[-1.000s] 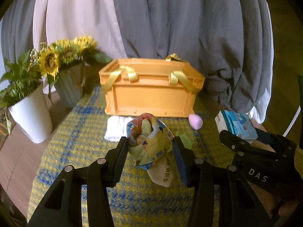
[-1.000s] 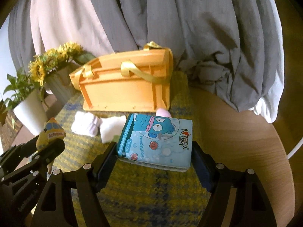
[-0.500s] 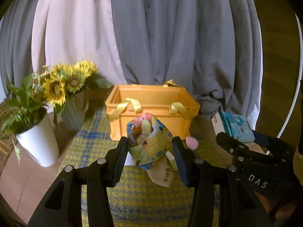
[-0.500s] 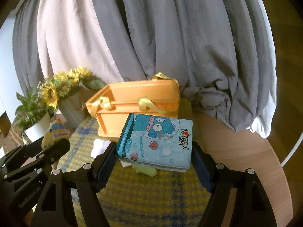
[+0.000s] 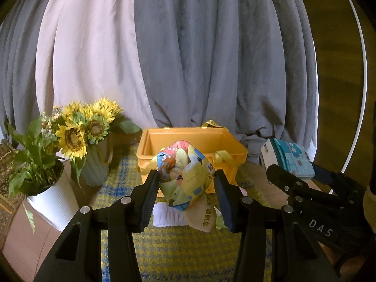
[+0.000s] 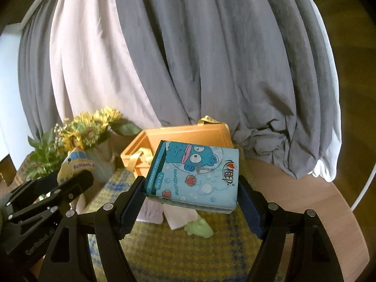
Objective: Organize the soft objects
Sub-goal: 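Lift the cloth toy and blue book and carry them over the crate, then open both tools to drop the cloth toy and book into the crate, then pull both open tools back from the crate toward the remaining soft items, then grasp the lavender cloth with the left tool while the right tool grasps the green frog, then lift the lavender cloth and green frog and carry them over the crate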
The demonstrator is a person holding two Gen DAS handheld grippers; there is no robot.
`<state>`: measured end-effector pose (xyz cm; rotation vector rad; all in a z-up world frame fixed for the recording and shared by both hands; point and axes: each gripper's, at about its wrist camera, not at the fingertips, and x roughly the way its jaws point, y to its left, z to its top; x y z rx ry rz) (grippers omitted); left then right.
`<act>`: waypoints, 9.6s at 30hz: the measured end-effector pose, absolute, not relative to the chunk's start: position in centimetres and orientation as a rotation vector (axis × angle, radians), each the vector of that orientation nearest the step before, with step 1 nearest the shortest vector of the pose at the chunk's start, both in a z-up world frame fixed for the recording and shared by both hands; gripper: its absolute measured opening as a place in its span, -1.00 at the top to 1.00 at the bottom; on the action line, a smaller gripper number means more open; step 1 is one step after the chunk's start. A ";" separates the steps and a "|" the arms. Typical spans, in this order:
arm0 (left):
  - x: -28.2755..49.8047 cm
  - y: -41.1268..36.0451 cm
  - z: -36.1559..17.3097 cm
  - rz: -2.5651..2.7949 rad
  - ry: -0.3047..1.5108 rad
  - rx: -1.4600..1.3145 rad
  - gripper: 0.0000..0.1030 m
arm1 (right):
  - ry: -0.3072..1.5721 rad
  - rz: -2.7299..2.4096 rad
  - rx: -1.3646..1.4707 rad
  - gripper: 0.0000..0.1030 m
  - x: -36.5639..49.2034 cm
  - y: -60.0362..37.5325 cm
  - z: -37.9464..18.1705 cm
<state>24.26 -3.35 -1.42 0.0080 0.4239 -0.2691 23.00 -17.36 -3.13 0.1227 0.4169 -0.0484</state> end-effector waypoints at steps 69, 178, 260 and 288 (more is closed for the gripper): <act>50.6 -6.2 -6.0 -0.286 0.549 0.100 -0.40 | 0.587 -0.111 0.081 -0.54 49.2 -20.0 -7.5; 39.8 -3.5 -19.4 -0.335 0.909 0.051 0.26 | 0.987 -0.158 0.198 -0.29 36.4 -17.2 -21.4; 38.6 -3.8 0.2 -0.312 0.283 0.003 0.57 | 0.325 -0.088 0.146 -0.27 38.2 -18.6 -0.7; 47.5 -5.6 -4.0 -0.259 0.417 0.065 0.57 | 0.452 -0.059 0.123 -0.27 48.5 -20.3 -4.1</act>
